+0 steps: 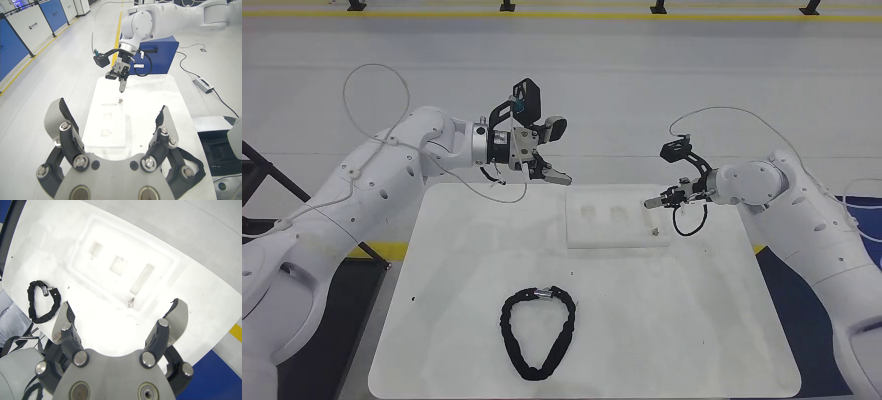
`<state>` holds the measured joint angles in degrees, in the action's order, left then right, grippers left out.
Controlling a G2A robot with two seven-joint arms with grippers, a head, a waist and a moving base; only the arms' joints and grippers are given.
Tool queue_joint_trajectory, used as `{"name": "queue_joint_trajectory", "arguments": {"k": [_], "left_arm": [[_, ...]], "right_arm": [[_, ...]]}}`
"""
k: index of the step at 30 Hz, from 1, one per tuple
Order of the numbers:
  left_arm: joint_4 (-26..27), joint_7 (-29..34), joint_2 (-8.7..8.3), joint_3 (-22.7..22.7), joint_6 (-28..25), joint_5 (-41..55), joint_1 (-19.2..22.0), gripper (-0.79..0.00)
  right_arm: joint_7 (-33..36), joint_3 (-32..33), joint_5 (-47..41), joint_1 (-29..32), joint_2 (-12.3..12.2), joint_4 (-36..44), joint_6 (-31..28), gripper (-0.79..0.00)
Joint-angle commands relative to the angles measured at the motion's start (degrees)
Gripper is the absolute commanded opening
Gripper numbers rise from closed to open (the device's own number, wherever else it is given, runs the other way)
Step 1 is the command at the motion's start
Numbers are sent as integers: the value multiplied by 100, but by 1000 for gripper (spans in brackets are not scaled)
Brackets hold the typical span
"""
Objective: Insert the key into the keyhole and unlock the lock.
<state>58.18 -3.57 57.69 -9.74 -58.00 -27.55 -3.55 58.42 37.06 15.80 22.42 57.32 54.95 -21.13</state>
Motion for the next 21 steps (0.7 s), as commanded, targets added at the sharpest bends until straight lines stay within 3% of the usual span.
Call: {"name": "queue_joint_trajectory", "arguments": {"k": [1,11,21], "left_arm": [[0,0,0,0,0,0,0,0],[0,0,0,0,0,0,0,0],[0,0,0,0,0,0,0,0]], "right_arm": [[-48,-16,115,70,4,76,181,0],[366,-184,280,227,135,133,1079,0],[561,-441,239,200,419,-104,1499,0]]}}
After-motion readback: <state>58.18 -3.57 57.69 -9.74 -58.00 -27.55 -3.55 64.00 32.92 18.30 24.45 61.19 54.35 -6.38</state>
